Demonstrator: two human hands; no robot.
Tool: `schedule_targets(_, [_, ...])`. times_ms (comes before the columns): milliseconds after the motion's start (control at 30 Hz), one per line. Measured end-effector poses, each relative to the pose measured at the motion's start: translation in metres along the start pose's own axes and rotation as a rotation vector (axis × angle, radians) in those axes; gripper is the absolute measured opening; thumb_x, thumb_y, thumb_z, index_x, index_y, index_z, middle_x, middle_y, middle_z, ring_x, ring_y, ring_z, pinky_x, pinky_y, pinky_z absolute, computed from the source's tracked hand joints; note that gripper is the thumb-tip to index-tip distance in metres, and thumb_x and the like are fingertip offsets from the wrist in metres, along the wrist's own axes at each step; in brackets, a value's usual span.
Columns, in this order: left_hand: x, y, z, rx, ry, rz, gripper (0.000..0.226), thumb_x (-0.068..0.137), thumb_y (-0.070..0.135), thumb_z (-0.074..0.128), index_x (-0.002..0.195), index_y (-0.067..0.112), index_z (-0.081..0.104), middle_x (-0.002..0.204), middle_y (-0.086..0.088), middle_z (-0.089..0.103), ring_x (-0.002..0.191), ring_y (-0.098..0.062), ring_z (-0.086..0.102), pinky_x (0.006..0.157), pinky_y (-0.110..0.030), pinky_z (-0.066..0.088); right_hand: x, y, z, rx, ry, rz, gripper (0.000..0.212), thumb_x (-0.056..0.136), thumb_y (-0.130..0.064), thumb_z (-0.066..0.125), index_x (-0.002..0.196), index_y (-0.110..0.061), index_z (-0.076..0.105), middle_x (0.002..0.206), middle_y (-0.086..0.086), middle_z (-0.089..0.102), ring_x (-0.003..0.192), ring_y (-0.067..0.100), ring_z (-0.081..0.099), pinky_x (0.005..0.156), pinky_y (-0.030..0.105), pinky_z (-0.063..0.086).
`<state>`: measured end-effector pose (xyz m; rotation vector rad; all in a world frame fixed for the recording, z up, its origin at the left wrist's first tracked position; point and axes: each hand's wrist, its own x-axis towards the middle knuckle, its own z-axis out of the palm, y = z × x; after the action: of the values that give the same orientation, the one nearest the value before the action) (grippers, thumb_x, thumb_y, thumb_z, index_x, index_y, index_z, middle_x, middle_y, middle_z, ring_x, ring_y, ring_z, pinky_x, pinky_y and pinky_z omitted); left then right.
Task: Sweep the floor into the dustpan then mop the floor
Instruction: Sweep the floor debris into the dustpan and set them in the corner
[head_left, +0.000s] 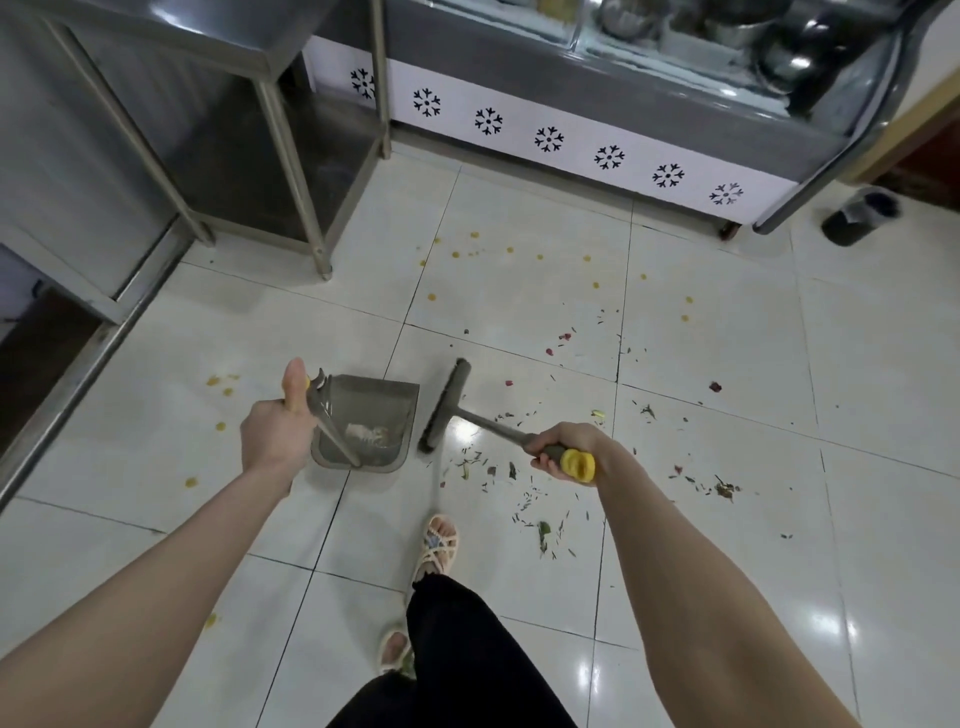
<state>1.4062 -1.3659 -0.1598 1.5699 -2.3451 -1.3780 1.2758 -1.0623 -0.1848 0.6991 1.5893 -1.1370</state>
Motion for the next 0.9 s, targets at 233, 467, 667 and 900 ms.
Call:
schedule_targets(233, [-0.042,-0.045,-0.02,0.013,-0.006,0.045,0.087,0.083,0.079,0.021,0.06,0.0,0.052,0.069,-0.021,0.058,0.068,-0.037,0.059,0.073,-0.049,0.053,-0.019,0.064,0.028,-0.101,-0.092,0.021,0.007,0.09,0.002,0.056,0.096,0.003,0.054,0.077,0.014,0.051,0.034,0.008,0.051,0.035,0.017,0.046])
schedule_targets(467, [-0.08,-0.065,-0.021,0.015,-0.016,0.029,0.081,0.083,0.078,0.024,0.063,0.004,0.048,0.063,-0.016,0.053,0.057,-0.028,0.05,0.066,-0.045,0.051,-0.023,0.102,0.038,-0.164,-0.098,0.058,0.007,0.087,0.004,0.059,0.091,0.003,0.053,0.077,0.016,0.052,0.033,0.01,0.05,0.033,0.018,0.045])
schedule_targets(667, [-0.108,-0.062,0.001,0.011,0.003,0.002,0.079,0.085,0.075,0.024,0.055,0.004,0.045,0.06,-0.015,0.052,0.059,-0.03,0.051,0.064,-0.04,0.047,-0.018,0.115,0.013,-0.241,-0.041,0.075,0.007,0.087,0.005,0.059,0.081,0.004,0.055,0.073,0.017,0.055,0.033,0.014,0.051,0.034,0.019,0.046])
schedule_targets(900, [-0.144,-0.037,0.065,-0.002,0.036,-0.052,0.081,0.082,0.078,0.024,0.054,0.005,0.048,0.059,-0.012,0.054,0.057,-0.029,0.053,0.066,-0.043,0.05,-0.009,0.088,-0.086,-0.295,0.066,0.058,0.008,0.084,0.009,0.062,0.081,0.005,0.055,0.073,0.019,0.056,0.041,0.02,0.055,0.032,0.022,0.046])
